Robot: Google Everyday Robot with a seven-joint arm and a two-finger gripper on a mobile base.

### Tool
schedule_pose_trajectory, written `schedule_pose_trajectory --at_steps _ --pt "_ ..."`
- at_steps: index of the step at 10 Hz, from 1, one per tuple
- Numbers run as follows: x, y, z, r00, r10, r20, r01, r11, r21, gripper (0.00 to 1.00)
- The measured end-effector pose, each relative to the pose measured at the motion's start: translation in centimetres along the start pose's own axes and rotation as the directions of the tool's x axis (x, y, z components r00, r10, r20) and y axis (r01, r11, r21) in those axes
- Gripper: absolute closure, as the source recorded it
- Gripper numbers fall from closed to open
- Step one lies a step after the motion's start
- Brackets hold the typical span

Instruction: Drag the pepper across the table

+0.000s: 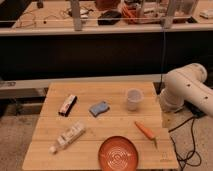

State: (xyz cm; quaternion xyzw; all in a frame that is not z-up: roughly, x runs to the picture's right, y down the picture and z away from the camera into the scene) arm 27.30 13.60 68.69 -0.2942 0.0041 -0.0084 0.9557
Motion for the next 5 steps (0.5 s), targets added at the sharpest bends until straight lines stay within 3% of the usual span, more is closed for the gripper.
schedule_pose_trajectory --at_steps 3,5 --pt "-0.23 0.39 0.10 1.000 -0.021 0.004 0.021 1.000 -0.005 0.20" --pt "-0.37 1.09 0.57 0.996 -0.085 0.003 0.085 0.996 -0.003 0.20"
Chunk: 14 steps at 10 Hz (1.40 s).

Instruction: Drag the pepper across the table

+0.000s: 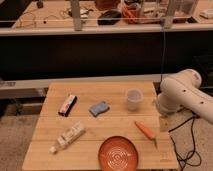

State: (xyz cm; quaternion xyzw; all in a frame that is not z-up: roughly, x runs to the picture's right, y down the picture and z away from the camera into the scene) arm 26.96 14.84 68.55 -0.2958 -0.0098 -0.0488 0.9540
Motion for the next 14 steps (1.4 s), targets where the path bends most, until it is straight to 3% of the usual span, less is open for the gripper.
schedule_pose_trajectory --at_steps 6,14 --pt "-0.4 0.6 0.9 0.997 -0.075 0.010 0.075 0.997 0.008 0.20" --pt "-0.8 1.5 1.6 0.982 -0.187 0.020 0.186 0.982 0.021 0.20"
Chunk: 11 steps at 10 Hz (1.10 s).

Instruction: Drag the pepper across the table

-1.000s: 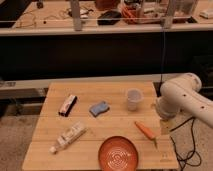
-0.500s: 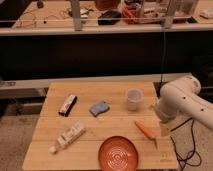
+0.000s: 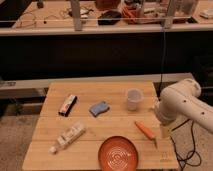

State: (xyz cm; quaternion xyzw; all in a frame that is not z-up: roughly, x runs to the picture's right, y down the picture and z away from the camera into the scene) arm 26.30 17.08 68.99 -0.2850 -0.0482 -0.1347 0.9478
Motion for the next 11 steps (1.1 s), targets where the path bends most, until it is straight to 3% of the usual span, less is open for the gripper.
schedule_pose_trajectory --at_steps 11 --pt "-1.6 1.1 1.6 0.989 -0.149 0.006 0.149 0.989 0.018 0.20"
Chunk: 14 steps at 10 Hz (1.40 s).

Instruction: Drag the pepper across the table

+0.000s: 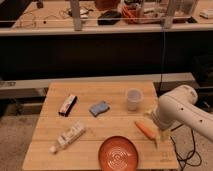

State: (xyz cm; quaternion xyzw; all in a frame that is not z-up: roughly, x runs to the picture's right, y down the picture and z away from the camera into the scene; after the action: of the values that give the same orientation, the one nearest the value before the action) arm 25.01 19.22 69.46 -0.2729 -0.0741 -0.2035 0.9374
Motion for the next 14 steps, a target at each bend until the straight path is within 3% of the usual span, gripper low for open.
schedule_pose_trajectory --at_steps 14 --pt "-0.3 1.0 4.5 0.996 -0.086 0.021 0.087 0.996 -0.007 0.20"
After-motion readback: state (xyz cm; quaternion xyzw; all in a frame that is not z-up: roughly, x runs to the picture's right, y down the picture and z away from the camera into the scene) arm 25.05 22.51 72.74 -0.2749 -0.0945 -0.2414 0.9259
